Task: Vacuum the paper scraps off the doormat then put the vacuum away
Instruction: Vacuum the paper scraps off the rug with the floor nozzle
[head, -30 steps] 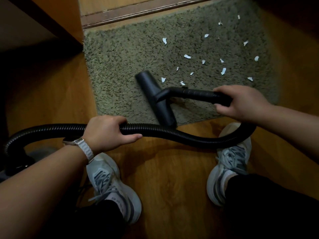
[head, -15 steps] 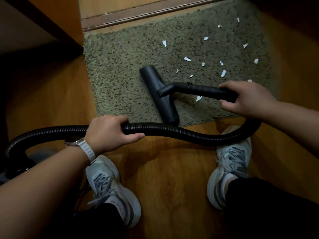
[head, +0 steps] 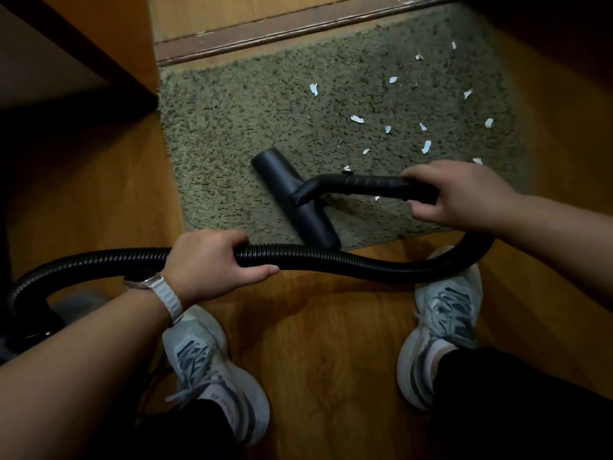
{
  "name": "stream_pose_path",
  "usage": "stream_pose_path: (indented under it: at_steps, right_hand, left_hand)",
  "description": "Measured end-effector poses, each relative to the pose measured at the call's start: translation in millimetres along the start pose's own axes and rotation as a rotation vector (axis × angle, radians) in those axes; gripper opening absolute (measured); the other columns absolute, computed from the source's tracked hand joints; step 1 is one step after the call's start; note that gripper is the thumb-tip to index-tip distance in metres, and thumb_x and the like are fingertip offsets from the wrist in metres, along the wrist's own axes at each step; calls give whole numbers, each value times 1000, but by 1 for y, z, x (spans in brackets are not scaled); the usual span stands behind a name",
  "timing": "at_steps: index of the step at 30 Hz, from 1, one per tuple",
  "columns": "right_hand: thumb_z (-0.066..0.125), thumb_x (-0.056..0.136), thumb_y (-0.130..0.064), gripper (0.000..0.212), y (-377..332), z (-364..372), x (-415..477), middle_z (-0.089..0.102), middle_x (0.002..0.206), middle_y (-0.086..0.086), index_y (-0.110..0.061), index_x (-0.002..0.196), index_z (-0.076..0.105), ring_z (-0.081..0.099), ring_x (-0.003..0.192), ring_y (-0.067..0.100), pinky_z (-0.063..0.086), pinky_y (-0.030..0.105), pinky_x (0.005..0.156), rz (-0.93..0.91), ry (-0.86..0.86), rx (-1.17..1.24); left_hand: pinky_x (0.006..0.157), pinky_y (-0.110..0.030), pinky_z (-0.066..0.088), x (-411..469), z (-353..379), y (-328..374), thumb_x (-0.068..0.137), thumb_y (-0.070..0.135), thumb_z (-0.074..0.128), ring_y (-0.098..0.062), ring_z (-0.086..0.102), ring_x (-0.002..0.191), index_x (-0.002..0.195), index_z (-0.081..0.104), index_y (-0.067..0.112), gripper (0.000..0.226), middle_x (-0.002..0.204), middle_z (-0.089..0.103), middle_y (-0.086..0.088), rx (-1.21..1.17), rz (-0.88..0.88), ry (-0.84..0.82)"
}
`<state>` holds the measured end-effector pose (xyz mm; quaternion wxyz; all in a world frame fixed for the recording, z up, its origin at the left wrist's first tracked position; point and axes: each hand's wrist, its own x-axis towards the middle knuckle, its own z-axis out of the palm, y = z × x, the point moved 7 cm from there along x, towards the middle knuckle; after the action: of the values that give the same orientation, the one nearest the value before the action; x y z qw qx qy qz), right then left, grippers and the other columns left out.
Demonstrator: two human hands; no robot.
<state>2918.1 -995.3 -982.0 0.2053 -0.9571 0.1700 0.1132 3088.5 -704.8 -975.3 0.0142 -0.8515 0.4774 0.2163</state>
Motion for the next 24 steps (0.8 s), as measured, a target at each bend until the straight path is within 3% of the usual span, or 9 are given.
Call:
stream_pose_path:
  at_steps: [4, 11, 14, 18, 24]
  right_hand:
    - [72, 78, -33, 45, 3, -8, 1, 68, 99, 6, -24, 122, 64, 64, 91, 33, 50, 37, 69, 29, 16, 30]
    - [72, 84, -34, 44, 49, -44, -28, 60, 92, 3, -27, 126, 60, 57, 86, 29, 44, 35, 66, 306, 101, 80]
    - [72, 85, -31, 44, 56, -45, -42, 54, 89, -1, -24, 127, 60, 54, 84, 25, 40, 33, 66, 325, 105, 54]
    - [72, 84, -32, 45, 62, -26, -47, 67, 100, 8, -25, 127, 61, 61, 92, 32, 43, 34, 68, 370, 92, 86]
    - [69, 83, -37, 43, 43, -14, -28, 67, 99, 4, -30, 125, 61, 63, 93, 29, 46, 33, 69, 262, 74, 70]
  left_hand:
    - [44, -23, 34, -3, -3, 2, 61, 99, 17, -4, 48, 49, 66, 50, 30, 76, 52, 49, 13, -13, -7, -2]
    - [48, -27, 42, 5, -26, 15, 60, 96, 31, -8, 54, 55, 72, 60, 25, 78, 54, 53, 9, -98, -65, 29]
    - [50, -28, 45, 6, -24, 26, 60, 96, 31, -9, 54, 56, 72, 60, 25, 77, 55, 54, 9, -96, -51, 30]
    - [46, -26, 37, 6, -22, 28, 58, 101, 20, -5, 51, 53, 68, 55, 27, 82, 53, 52, 10, -99, -39, 39]
    - [43, -23, 30, 13, -21, 25, 56, 101, 20, 0, 50, 52, 71, 57, 26, 85, 52, 52, 10, -51, -44, 7]
